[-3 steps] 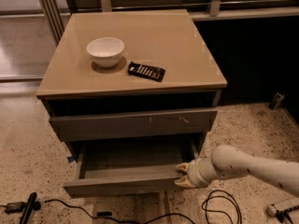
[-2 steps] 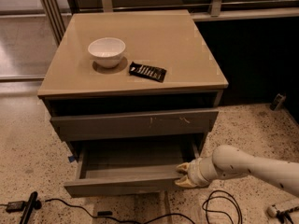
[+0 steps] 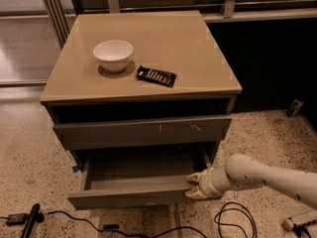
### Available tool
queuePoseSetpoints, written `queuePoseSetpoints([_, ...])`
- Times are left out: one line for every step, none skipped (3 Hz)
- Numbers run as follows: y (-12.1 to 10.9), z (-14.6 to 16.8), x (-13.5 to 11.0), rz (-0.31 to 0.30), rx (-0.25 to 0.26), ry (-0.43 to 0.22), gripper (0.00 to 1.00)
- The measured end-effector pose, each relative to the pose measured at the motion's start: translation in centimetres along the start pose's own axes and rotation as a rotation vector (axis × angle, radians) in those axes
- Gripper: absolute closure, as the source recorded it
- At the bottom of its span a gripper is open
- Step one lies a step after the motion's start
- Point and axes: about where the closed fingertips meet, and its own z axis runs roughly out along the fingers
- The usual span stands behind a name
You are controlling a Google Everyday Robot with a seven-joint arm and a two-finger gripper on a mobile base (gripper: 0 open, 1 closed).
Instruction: Open middle drawer
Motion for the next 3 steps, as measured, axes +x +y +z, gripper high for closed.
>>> queuePoseSetpoints([0.0,0.0,0.0,0.0,0.0,0.0,0.27])
queuePoseSetpoints([0.0,0.01,0.0,0.0,0.0,0.0,0.04])
queuePoseSetpoints([0.0,0.01,0.0,0.0,0.0,0.0,0.0])
